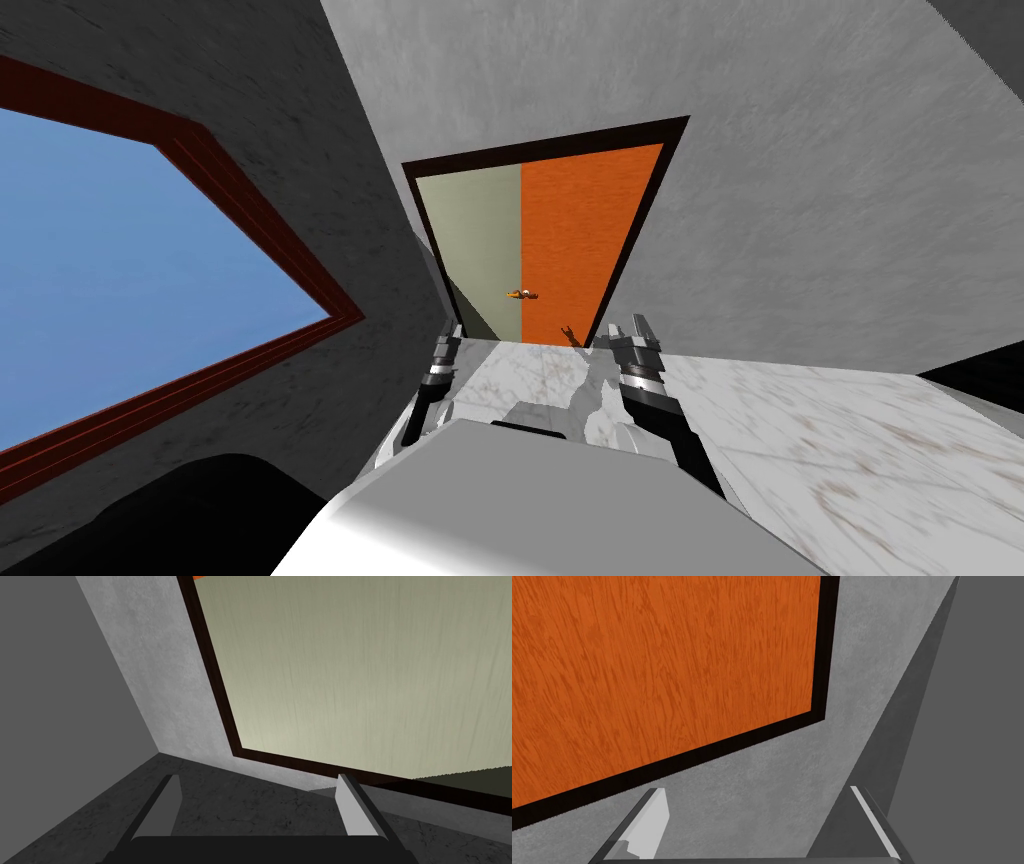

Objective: Pull the door open

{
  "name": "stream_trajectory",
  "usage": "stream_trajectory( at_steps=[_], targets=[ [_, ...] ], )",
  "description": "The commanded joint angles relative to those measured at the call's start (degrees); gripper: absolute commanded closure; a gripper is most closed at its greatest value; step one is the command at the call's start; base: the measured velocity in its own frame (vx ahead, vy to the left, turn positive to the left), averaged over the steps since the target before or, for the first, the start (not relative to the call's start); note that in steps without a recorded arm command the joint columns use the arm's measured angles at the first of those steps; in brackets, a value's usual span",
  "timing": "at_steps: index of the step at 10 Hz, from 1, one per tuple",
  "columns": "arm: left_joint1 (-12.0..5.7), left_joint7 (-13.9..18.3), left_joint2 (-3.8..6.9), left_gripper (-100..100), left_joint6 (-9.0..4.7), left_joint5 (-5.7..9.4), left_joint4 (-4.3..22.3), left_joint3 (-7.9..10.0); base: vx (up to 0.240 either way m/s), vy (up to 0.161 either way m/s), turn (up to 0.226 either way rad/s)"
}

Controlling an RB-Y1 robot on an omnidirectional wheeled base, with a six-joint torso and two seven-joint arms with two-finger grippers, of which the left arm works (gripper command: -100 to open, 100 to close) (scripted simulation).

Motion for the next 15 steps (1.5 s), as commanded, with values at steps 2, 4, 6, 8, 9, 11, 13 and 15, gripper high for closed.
stream_trajectory(
  at_steps=[2, 4, 6, 8, 9, 11, 13, 15],
  targets=[
    [-0.56, 1.12, 0.69, -100, -0.84, 0.59, 3.64, 0.00, 0.127, -0.046, -0.045],
    [-0.98, 1.86, 1.20, -100, -1.48, 1.02, 6.22, 0.04, 0.119, -0.052, -0.057],
    [-1.41, 2.60, 1.70, -100, -2.12, 1.44, 8.79, 0.09, 0.116, -0.048, -0.053],
    [-1.84, 3.35, 2.22, -100, -2.77, 1.86, 11.40, 0.13, 0.103, -0.048, -0.056],
    [-2.06, 3.73, 2.47, -100, -3.10, 2.08, 12.73, 0.15, 0.110, -0.031, -0.059],
    [-2.50, 4.49, 2.99, -100, -3.76, 2.51, 15.38, 0.19, 0.103, -0.038, -0.060],
    [-2.94, 5.26, 3.50, -100, -4.42, 2.95, 18.03, 0.24, 0.099, -0.044, -0.051],
    [-3.38, 6.02, 4.01, -100, -5.08, 3.38, 20.68, 0.28, 0.108, -0.039, -0.062]
  ],
)
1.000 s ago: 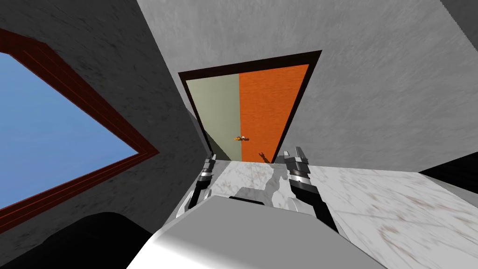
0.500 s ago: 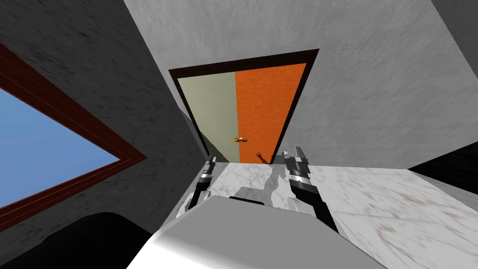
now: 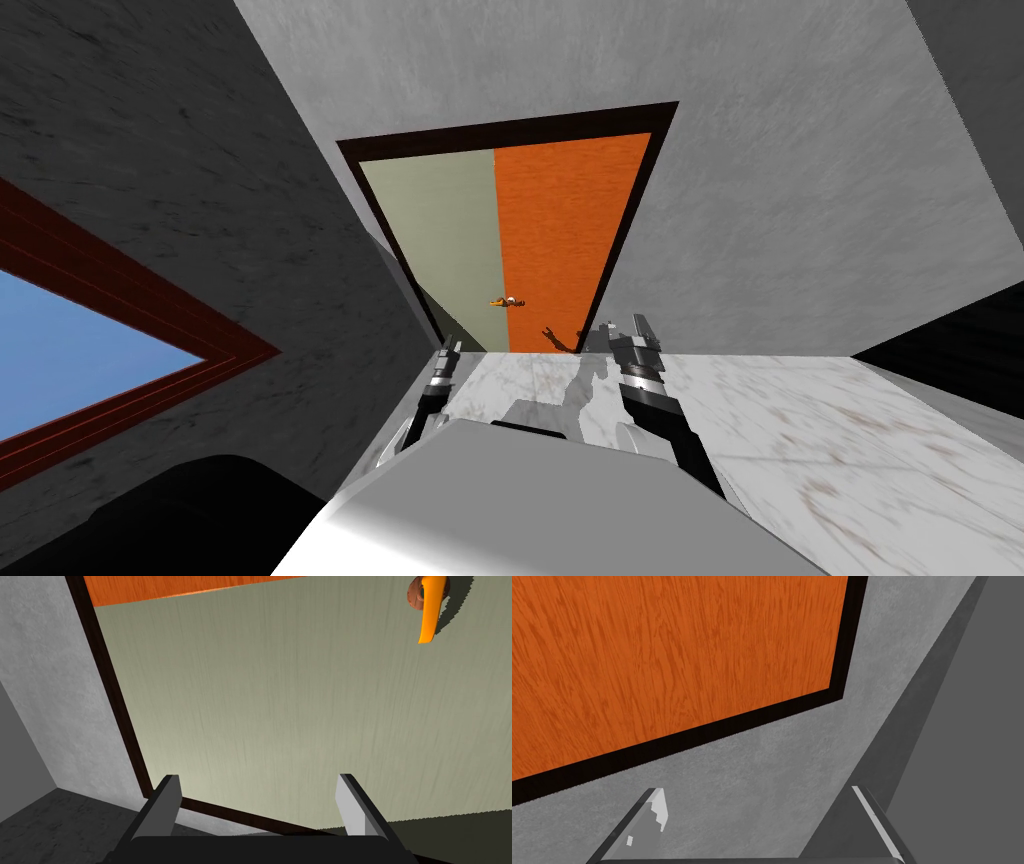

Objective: Pull the door open

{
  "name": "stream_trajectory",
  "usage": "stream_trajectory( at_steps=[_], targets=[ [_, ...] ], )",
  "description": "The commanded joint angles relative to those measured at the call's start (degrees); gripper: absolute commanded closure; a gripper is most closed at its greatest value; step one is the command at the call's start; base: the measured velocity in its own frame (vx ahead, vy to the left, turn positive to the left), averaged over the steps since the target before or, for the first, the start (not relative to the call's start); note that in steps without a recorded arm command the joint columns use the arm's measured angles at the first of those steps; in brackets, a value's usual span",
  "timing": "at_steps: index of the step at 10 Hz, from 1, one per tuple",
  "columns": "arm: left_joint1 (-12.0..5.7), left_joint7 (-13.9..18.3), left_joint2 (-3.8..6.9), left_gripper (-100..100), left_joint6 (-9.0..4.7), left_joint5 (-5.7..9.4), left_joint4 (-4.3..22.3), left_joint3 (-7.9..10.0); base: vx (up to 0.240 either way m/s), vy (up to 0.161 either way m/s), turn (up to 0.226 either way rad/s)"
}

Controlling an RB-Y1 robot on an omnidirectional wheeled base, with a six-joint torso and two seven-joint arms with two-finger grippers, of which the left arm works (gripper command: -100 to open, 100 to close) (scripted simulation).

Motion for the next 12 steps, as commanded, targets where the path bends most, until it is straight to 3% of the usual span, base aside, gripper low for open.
stream_trajectory(
  at_steps=[1, 10, 12],
  targets=[
    [-0.55, 0.72, 0.50, -100, -0.48, 0.39, 2.32, 0.10, 0.125, -0.032, -0.058],
    [-2.49, 4.08, 2.73, -100, -3.39, 2.30, 14.00, 0.29, 0.111, -0.032, -0.057],
    [-3.09, 5.13, 3.42, -100, -4.29, 2.90, 17.63, 0.35, 0.145, -0.043, -0.072]
  ],
)
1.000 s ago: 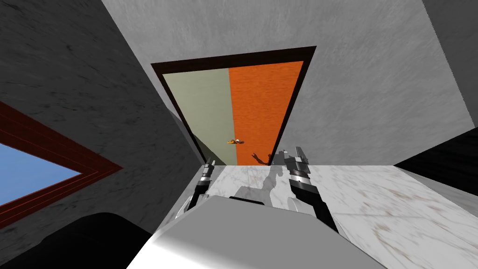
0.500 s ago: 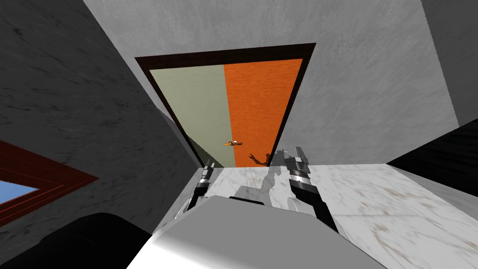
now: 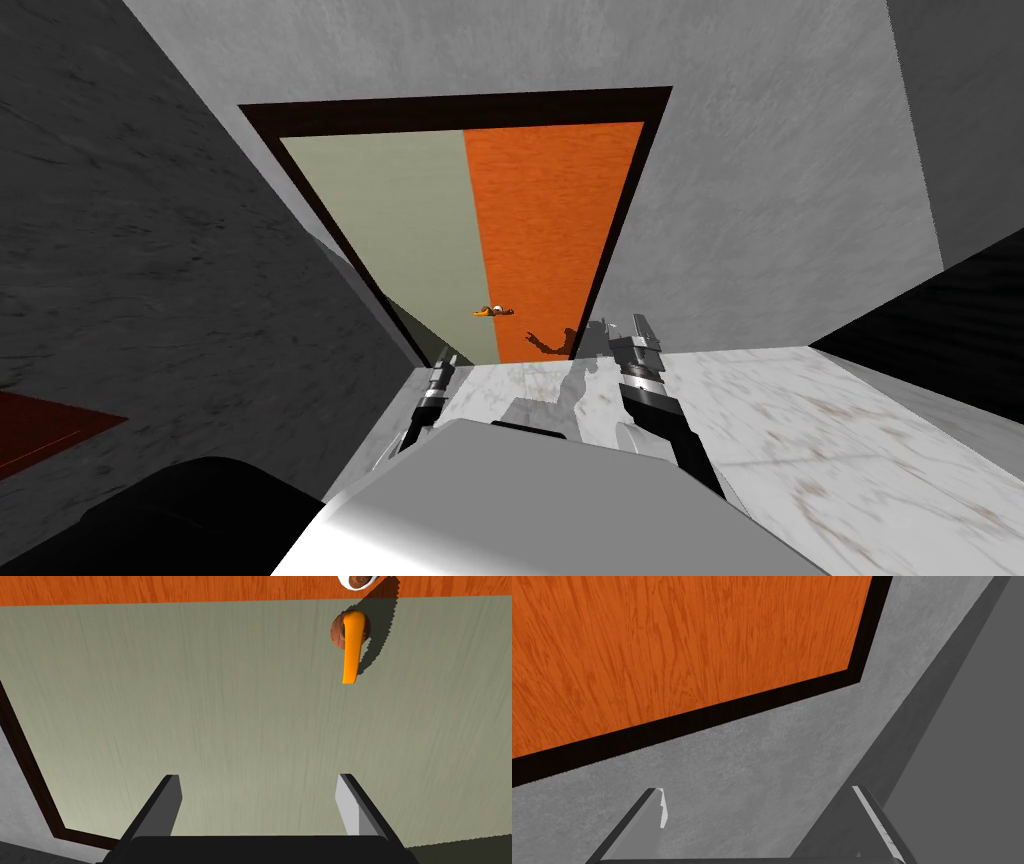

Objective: Pull the door open

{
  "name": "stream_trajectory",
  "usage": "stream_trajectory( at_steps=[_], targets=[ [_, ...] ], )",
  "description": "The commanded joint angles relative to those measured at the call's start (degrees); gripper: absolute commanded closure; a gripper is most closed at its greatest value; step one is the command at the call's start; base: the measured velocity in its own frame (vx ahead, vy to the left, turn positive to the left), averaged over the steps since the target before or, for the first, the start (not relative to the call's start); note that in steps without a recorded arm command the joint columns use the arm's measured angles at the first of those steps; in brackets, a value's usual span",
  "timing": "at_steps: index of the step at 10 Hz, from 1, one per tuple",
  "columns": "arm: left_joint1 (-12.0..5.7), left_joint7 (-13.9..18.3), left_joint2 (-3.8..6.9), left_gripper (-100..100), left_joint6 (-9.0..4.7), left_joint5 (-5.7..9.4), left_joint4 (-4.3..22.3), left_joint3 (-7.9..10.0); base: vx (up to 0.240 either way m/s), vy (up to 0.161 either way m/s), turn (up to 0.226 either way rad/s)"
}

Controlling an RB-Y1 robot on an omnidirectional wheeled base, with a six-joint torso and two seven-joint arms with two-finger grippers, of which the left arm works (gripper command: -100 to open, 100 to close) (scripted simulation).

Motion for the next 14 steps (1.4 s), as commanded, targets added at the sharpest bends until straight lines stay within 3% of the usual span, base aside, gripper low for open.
stream_trajectory(
  at_steps=[1, 11, 14],
  targets=[
    [-0.21, 1.09, 0.74, -100, -0.54, 0.60, 2.66, 0.10, 0.196, -0.061, -0.095],
    [-1.96, 4.12, 2.72, -100, -3.16, 2.32, 13.17, 0.27, 0.111, -0.013, -0.049],
    [-2.80, 5.56, 3.65, -100, -4.40, 3.14, 18.16, 0.35, 0.165, -0.017, -0.072]
  ],
)
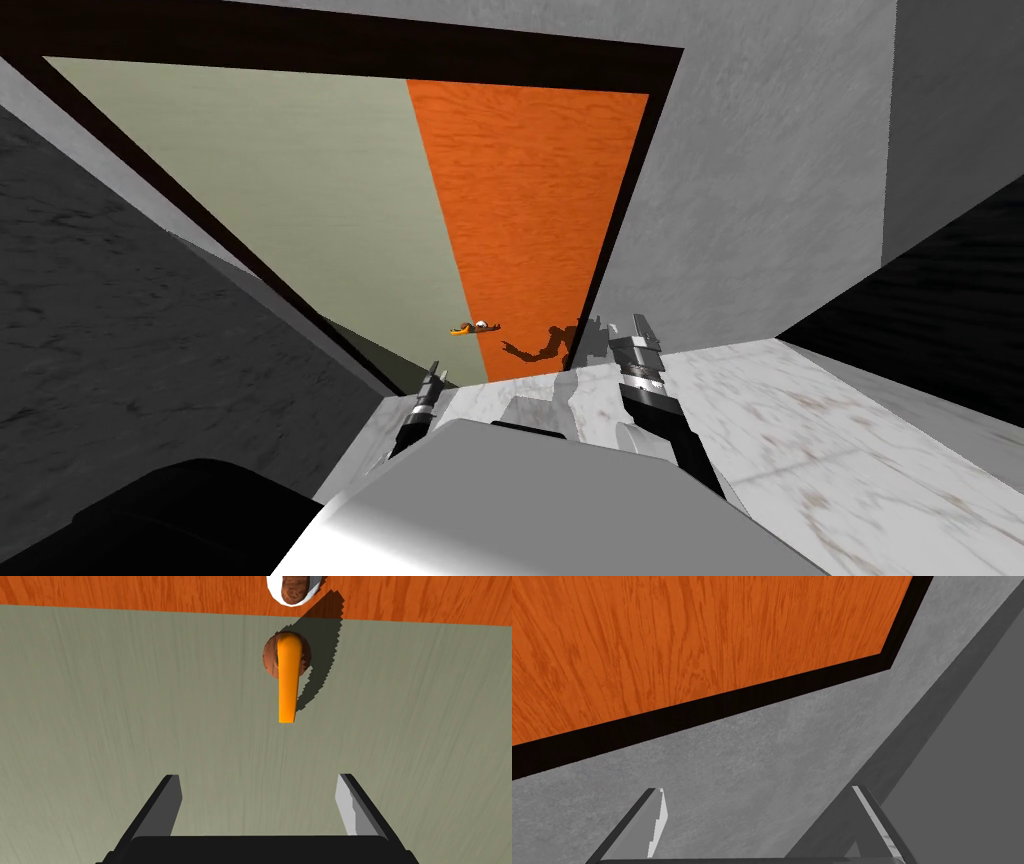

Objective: Pull the door open

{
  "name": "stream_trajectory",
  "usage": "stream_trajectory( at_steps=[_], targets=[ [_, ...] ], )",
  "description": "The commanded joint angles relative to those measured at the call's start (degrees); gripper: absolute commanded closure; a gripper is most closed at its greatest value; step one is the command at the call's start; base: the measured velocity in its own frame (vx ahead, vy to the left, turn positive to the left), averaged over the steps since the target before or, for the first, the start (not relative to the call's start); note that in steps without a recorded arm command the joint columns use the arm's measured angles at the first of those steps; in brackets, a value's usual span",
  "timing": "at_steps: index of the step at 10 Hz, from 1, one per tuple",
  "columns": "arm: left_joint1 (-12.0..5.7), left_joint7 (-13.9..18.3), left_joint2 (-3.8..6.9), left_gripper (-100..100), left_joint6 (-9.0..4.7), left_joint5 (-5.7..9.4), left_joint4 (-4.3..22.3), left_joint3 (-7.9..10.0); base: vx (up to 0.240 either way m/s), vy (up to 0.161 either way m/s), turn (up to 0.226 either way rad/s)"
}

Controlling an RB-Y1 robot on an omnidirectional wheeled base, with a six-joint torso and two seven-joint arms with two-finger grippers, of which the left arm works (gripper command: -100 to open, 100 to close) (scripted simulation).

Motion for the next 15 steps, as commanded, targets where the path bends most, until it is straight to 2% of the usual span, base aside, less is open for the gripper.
stream_trajectory(
  at_steps=[1, 3, 4, 7, 8, 15],
  targets=[
    [-0.41, 0.75, 0.49, -100, -0.40, 0.42, 2.25, 0.06, 0.222, -0.002, -0.055],
    [-0.78, 1.38, 0.90, -100, -0.95, 0.78, 4.43, 0.09, 0.178, 0.007, -0.054],
    [-0.78, 1.38, 0.90, -100, -0.95, 0.78, 4.43, 0.09, 0.093, 0.003, -0.016],
    [-1.20, 2.08, 1.34, -100, -1.55, 1.17, 6.84, 0.12, 0.066, -0.004, -0.031],
    [-0.76, 1.92, 1.30, -100, -1.12, 1.11, 5.65, 0.15, 0.042, -0.003, -0.007],
    [-0.98, 1.77, 1.26, -100, -1.07, 1.29, 5.86, 0.17, -0.184, 0.019, 0.000]
  ],
)
